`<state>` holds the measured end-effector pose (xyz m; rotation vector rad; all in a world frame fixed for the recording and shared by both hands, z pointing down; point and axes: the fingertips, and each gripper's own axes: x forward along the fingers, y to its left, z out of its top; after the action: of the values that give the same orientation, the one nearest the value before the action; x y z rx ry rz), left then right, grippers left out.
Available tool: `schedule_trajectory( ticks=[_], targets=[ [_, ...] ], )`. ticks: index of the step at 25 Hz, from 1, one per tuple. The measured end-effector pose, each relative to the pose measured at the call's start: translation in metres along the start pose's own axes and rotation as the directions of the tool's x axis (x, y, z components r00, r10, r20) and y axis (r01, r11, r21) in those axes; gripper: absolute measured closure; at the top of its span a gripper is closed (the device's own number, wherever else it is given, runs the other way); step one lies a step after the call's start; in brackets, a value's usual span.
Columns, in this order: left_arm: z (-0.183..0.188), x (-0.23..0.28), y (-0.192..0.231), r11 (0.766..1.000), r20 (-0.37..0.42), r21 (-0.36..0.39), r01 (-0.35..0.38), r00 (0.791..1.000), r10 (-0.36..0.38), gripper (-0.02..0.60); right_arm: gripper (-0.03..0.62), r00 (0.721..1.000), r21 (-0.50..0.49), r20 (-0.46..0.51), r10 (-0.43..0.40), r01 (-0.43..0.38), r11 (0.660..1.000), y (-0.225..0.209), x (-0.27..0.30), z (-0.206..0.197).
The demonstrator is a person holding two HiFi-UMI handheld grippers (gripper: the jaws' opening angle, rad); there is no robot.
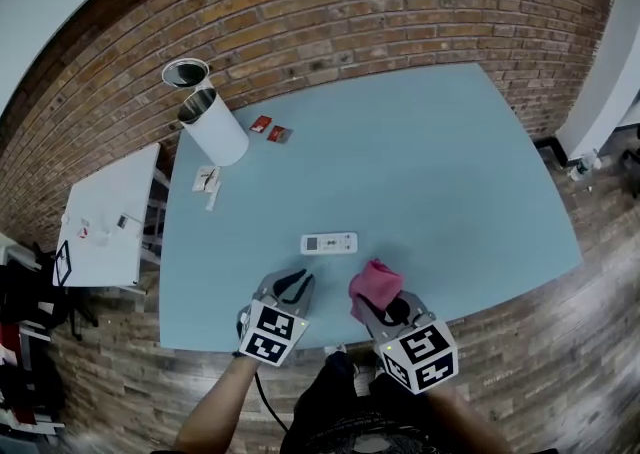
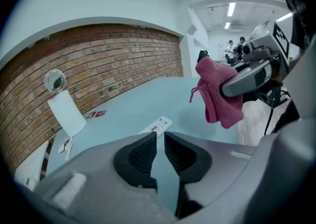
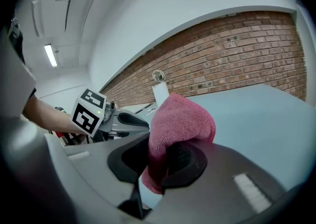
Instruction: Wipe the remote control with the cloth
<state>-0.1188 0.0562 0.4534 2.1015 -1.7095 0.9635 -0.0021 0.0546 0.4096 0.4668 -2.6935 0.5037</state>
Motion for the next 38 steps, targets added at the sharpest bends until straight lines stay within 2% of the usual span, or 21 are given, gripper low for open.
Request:
schedule_trajectory(
  ticks=[4, 7, 11, 14, 16, 18, 20, 25, 28, 33, 36, 38],
  targets=[
    [-0.011, 0.021, 0.008, 0.985, -0.061, 0.124, 0.119, 0.992, -0.112, 0.492, 0.531, 1.000, 0.013, -0.014, -0.024, 0.025, 1.000, -0.004, 0.018, 0.005],
    [-0.023, 0.038, 0.016, 0.954, -0.133, 0.217, 0.205, 0.975, -0.180, 0.460, 0.531, 0.998, 0.025, -0.028, -0.050, 0.051, 0.998, -0.006, 0.033, 0.009],
    [-0.030, 0.061, 0.033, 0.913, -0.191, 0.292, 0.285, 0.953, -0.236, 0.405, 0.531, 0.995, 0.024, -0.056, -0.080, 0.081, 0.996, -0.009, 0.055, 0.013],
    [-0.035, 0.077, 0.040, 0.863, -0.244, 0.356, 0.359, 0.927, -0.285, 0.376, 0.531, 0.992, 0.033, -0.074, -0.100, 0.103, 0.994, -0.012, 0.068, 0.015],
    [-0.039, 0.085, 0.042, 0.820, -0.282, 0.393, 0.415, 0.904, -0.322, 0.347, 0.531, 0.989, 0.036, -0.088, -0.116, 0.119, 0.992, -0.015, 0.076, 0.017],
    [-0.041, 0.089, 0.040, 0.778, -0.309, 0.413, 0.474, 0.876, -0.370, 0.345, 0.531, 0.986, 0.039, -0.102, -0.128, 0.133, 0.990, -0.016, 0.084, 0.019],
    [-0.043, 0.092, 0.035, 0.743, -0.323, 0.415, 0.525, 0.848, -0.420, 0.284, 0.531, 0.984, 0.047, -0.117, -0.137, 0.143, 0.989, -0.018, 0.090, 0.019],
    [-0.043, 0.102, 0.027, 0.692, -0.329, 0.419, 0.588, 0.809, -0.488, 0.284, 0.531, 0.980, 0.112, -0.152, -0.127, 0.144, 0.983, -0.022, 0.108, 0.018],
    [-0.044, 0.104, 0.026, 0.673, -0.335, 0.397, 0.624, 0.782, -0.526, 0.284, 0.531, 0.982, 0.145, -0.154, -0.104, 0.127, 0.981, -0.022, 0.121, 0.023],
    [-0.045, 0.106, 0.023, 0.664, -0.345, 0.321, 0.675, 0.737, -0.582, 0.287, 0.531, 0.989, 0.208, -0.134, -0.068, 0.095, 0.973, -0.024, 0.147, 0.034],
    [-0.046, 0.107, 0.023, 0.658, -0.341, 0.306, 0.687, 0.725, -0.598, 0.288, 0.531, 0.993, 0.251, -0.104, -0.055, 0.079, 0.965, -0.024, 0.164, 0.040],
    [-0.048, 0.106, 0.027, 0.661, -0.344, 0.305, 0.686, 0.726, -0.595, 0.288, 0.531, 0.996, 0.268, -0.077, -0.037, 0.057, 0.962, -0.021, 0.179, 0.045]
  ],
)
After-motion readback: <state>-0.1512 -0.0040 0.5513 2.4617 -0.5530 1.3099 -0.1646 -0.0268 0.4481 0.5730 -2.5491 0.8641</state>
